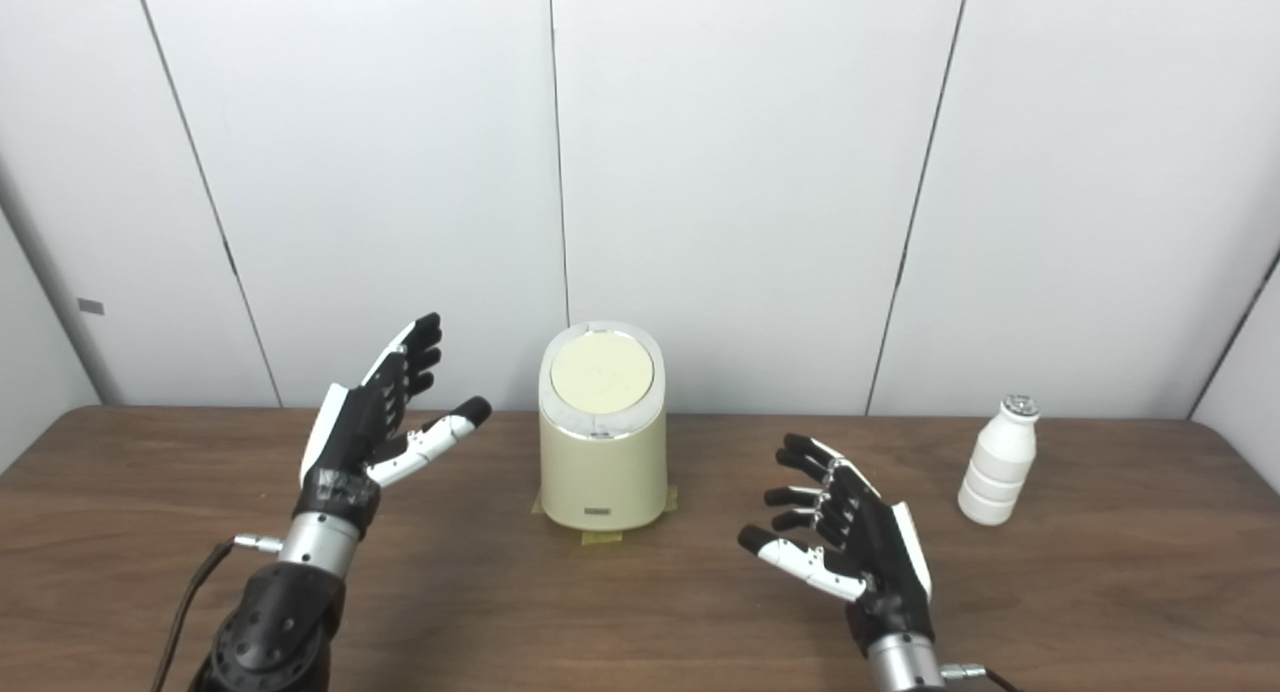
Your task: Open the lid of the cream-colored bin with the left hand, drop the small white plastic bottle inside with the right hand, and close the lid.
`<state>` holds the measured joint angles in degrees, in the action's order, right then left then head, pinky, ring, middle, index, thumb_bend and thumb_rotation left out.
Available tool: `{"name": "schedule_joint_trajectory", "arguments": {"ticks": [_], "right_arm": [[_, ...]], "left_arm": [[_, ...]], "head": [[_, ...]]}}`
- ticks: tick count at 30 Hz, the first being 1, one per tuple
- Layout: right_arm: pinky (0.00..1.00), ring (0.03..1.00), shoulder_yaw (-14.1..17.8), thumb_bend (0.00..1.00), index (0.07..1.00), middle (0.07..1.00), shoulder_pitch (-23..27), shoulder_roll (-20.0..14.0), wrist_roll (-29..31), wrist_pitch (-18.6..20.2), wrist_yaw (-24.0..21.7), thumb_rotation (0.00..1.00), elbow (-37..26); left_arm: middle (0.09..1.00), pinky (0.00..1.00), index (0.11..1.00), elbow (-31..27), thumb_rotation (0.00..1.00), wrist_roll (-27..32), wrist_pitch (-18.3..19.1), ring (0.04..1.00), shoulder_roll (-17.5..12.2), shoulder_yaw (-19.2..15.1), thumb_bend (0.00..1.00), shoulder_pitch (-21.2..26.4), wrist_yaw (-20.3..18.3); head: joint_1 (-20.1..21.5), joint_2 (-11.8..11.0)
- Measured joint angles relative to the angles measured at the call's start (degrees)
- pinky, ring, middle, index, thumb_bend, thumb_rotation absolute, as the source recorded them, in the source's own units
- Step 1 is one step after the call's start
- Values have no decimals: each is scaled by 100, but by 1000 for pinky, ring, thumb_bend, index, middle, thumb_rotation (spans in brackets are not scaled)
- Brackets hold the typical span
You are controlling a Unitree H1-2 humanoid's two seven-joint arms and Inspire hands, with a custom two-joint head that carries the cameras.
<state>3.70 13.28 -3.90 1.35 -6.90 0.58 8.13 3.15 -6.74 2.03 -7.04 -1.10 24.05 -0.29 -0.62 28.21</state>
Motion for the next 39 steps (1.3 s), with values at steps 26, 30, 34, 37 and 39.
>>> {"name": "schedule_joint_trajectory", "arguments": {"ticks": [26, 30, 34, 37, 39], "right_arm": [[502, 609, -50, 798, 766, 773, 0, 85, -69, -10, 10, 244, -94], [496, 604, -43, 810, 770, 772, 0, 82, -65, -11, 13, 255, -88], [499, 610, -40, 815, 772, 774, 0, 89, -63, -9, 24, 251, -96], [497, 609, -40, 820, 771, 773, 0, 95, -62, -9, 35, 248, -98], [497, 610, -40, 826, 771, 773, 0, 94, -61, -9, 36, 251, -99]], "left_arm": [[1000, 965, 1000, 1507, 283, -1294, 537, 1000, 49, 924, 953, 1554, 119], [1000, 920, 1000, 1648, 268, -1502, 534, 1000, 47, 1066, 943, 1564, 200], [1000, 925, 1000, 1687, 240, -1691, 526, 1000, 46, 1158, 925, 1613, 255], [1000, 947, 1000, 1731, 214, -1732, 457, 1000, 42, 1176, 909, 1633, 265], [1000, 958, 1000, 1766, 198, -1756, 427, 1000, 43, 1188, 896, 1633, 269]], "head": [[53, 18], [79, 18], [97, 35], [106, 35], [114, 44]]}}
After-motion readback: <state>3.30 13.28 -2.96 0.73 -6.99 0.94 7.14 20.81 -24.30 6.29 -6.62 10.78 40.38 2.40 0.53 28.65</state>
